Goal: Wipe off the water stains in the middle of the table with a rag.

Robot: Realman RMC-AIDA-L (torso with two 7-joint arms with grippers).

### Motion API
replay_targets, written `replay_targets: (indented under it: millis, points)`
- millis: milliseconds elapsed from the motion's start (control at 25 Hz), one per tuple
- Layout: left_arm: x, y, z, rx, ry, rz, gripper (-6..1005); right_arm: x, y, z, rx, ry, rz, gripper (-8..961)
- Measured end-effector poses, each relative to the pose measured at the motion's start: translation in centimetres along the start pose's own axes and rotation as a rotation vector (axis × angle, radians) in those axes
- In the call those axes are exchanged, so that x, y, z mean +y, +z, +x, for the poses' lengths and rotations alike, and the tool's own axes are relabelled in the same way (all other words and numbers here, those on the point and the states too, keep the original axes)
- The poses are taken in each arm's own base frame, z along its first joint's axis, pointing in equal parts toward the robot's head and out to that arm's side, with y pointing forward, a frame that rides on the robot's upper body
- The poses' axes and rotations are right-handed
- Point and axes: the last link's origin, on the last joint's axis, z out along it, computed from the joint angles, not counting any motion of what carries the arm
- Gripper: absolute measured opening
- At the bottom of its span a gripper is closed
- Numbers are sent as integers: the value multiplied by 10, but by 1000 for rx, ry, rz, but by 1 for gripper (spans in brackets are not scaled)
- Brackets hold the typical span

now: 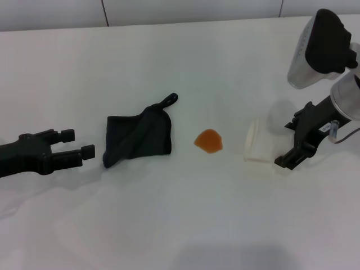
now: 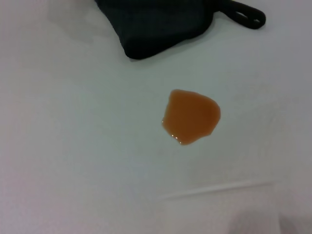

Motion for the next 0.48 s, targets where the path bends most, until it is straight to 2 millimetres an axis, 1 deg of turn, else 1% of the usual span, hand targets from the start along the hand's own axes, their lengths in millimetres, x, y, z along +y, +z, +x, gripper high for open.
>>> replay_targets:
  millis: [480]
  points:
    - [0,0,0,0,1,-1,826,1,2,-1,8,-17,9,843]
